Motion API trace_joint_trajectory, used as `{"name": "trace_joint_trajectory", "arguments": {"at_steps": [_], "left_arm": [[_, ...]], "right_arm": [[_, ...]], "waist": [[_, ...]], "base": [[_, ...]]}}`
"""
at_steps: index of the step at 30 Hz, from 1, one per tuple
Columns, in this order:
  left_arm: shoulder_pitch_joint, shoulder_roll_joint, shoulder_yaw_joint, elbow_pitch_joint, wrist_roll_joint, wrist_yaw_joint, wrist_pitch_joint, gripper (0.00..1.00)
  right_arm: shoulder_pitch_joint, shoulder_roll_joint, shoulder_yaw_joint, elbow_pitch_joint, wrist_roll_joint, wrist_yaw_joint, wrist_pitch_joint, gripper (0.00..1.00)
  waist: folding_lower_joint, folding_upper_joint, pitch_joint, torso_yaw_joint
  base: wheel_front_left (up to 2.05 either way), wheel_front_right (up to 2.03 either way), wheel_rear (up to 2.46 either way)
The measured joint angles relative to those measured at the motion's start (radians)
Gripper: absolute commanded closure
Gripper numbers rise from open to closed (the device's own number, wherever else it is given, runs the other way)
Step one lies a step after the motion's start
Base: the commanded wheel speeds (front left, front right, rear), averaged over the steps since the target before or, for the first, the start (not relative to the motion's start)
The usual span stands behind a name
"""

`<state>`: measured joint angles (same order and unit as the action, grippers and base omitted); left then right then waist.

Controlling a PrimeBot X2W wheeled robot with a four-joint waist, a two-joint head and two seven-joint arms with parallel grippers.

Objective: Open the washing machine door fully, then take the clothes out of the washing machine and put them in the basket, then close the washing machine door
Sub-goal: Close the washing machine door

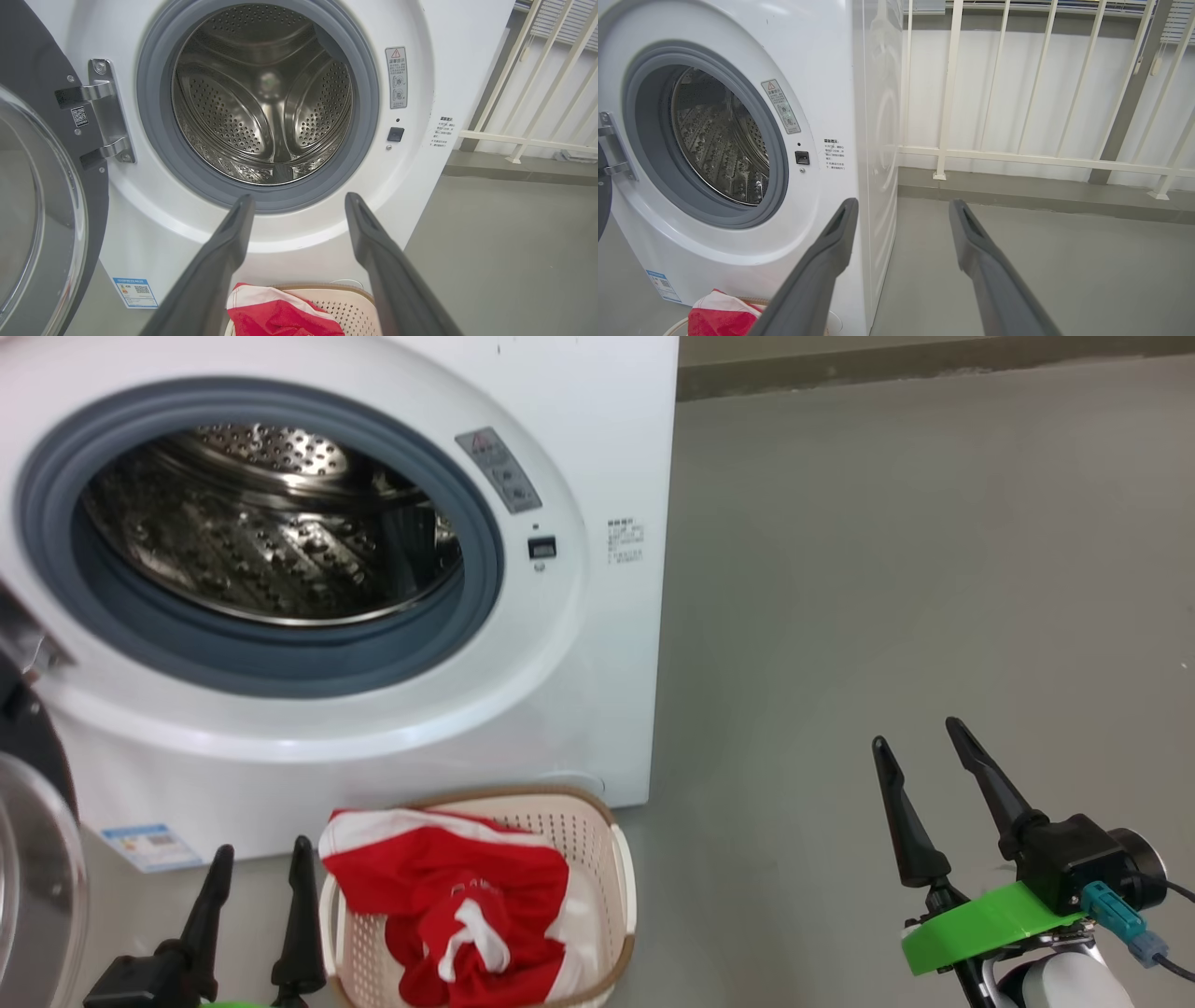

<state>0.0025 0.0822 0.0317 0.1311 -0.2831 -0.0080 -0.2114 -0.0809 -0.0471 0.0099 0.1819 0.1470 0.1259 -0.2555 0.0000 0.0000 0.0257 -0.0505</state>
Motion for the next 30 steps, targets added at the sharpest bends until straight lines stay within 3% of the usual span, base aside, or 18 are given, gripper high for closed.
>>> {"name": "trace_joint_trajectory", "arguments": {"at_steps": [12, 24, 30], "left_arm": [[0.000, 0.006, -0.011, -0.014, 0.000, 0.000, 0.000, 0.00], [0.000, 0.013, -0.027, -0.036, -0.001, 0.000, -0.011, 0.00], [0.000, 0.013, -0.029, -0.050, -0.001, 0.028, -0.010, 0.00]], "right_arm": [[0.000, 0.000, -0.002, 0.001, 0.001, 0.000, 0.000, 0.00], [0.000, 0.000, -0.002, 0.005, 0.003, 0.000, 0.000, 0.00], [0.000, 0.000, -0.002, 0.008, 0.003, 0.000, 0.000, 0.00]], "waist": [[0.0000, 0.0001, 0.011, 0.009], [0.0000, 0.0000, 0.011, 0.019], [0.0000, 0.0000, 0.001, 0.033]], "base": [[-1.35, 1.35, 0.00], [-0.09, 0.09, 0.00], [0.00, 0.00, 0.00]]}}
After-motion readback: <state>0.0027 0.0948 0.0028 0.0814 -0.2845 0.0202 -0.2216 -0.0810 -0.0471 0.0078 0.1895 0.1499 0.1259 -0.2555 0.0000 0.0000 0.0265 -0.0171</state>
